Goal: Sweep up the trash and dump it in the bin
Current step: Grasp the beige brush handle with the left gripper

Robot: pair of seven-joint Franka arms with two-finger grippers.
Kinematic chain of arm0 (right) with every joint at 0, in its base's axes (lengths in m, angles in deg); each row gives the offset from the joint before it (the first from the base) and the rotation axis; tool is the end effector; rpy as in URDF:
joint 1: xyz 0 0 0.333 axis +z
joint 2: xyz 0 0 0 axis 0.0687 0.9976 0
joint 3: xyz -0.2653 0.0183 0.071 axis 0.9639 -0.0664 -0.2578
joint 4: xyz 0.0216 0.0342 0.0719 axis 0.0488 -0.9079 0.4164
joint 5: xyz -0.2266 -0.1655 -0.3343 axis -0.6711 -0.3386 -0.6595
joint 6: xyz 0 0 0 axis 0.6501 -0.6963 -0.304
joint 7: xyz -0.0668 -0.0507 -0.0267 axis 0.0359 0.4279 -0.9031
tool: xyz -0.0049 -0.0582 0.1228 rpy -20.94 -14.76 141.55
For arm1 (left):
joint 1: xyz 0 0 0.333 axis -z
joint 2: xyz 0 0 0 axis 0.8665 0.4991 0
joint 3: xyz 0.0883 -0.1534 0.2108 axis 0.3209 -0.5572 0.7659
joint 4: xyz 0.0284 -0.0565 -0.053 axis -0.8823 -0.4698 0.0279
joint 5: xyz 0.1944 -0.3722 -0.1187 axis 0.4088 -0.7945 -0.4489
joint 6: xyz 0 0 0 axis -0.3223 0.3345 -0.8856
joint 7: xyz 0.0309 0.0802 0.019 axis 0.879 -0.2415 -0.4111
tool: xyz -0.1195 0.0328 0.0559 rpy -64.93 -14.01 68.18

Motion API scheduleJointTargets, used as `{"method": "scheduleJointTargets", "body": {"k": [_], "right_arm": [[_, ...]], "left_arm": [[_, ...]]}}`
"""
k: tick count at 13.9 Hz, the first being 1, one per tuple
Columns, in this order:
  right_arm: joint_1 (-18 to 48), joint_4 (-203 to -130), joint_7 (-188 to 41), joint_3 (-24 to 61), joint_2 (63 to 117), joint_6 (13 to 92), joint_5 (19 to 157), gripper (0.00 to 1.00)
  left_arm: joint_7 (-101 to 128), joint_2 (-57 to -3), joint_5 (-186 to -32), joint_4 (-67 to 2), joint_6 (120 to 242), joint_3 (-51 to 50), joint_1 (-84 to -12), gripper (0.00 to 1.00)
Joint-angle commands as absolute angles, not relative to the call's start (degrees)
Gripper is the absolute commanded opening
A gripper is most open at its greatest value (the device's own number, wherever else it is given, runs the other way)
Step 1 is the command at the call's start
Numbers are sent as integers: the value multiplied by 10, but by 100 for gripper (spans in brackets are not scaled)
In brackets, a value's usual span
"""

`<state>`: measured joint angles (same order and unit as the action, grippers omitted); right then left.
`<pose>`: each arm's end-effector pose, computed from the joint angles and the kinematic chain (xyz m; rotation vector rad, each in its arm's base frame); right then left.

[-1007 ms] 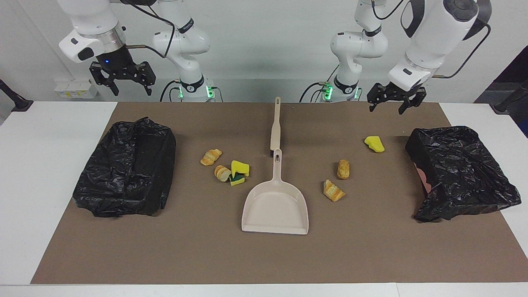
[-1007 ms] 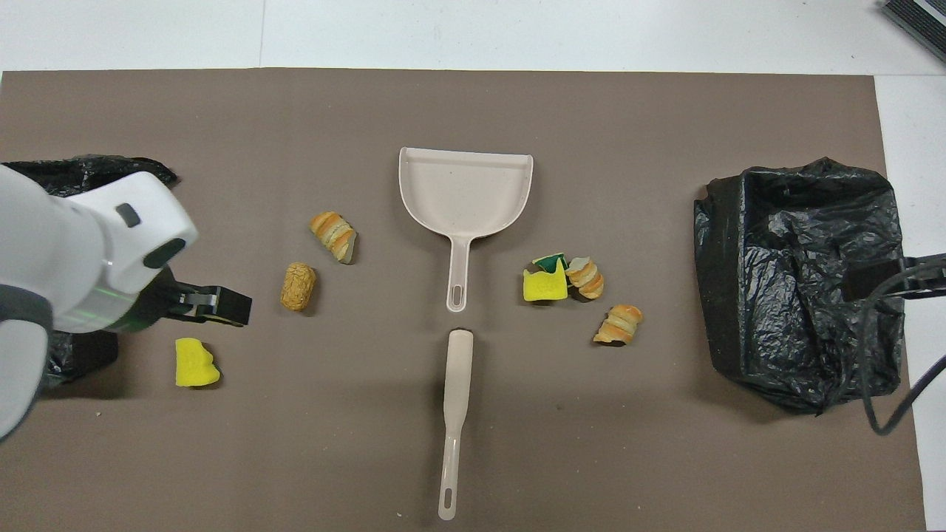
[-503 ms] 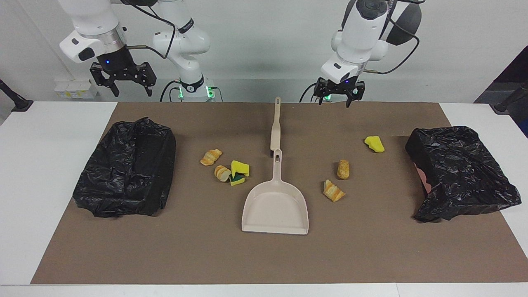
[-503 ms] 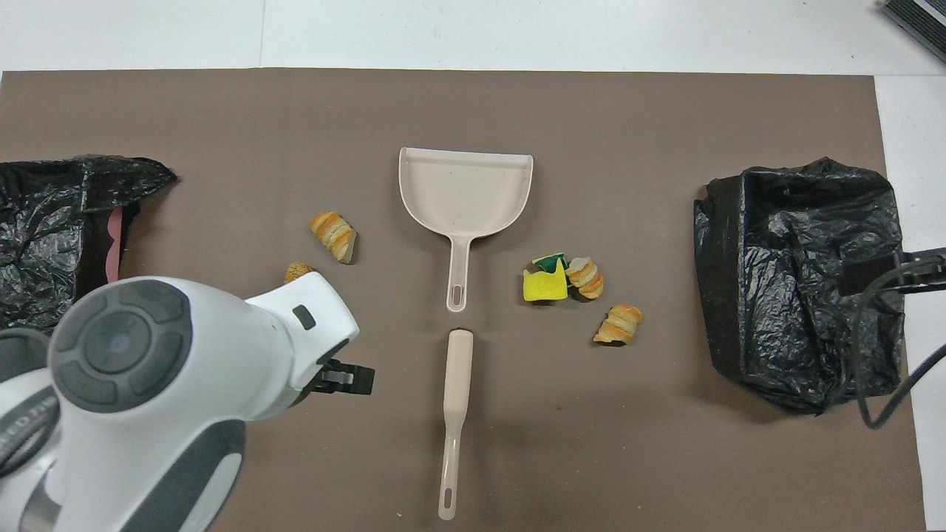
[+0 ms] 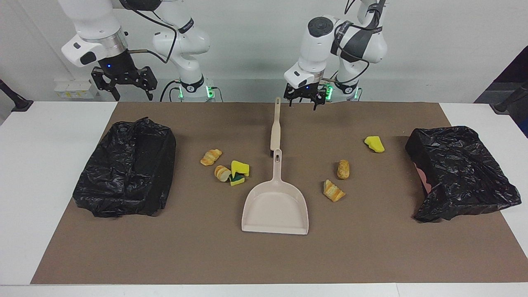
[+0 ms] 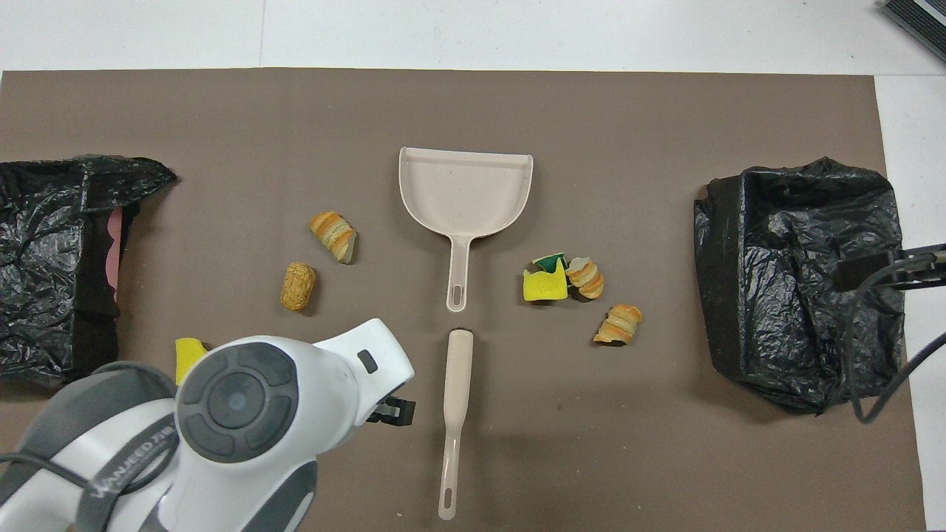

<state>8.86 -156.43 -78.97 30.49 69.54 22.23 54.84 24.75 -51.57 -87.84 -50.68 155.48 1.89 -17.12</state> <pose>0.5668 -0.0087 0.5753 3.1032 0.0598 -0.0277 0.3788 -0.3682 0.3666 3.0936 -0.4226 -0.1174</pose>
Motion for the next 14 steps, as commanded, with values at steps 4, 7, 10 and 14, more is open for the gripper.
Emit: {"method": "scheduleJointTargets", "body": {"k": [4, 7, 10, 14], "right_arm": [[86, -1584, -787, 303, 686, 241, 558, 100], [86, -1586, -786, 303, 684, 240, 558, 100], [86, -1591, -786, 303, 682, 241, 558, 100], [86, -1591, -786, 303, 681, 240, 558, 100]], "left_arm": [[338, -456, -882, -553, 1672, 29, -79, 100], [344, -447, -883, -598, 1737, 28, -55, 100], [339, -449, -901, -618, 1755, 28, -47, 100], [338, -449, -920, -619, 1753, 28, -45, 37]]}}
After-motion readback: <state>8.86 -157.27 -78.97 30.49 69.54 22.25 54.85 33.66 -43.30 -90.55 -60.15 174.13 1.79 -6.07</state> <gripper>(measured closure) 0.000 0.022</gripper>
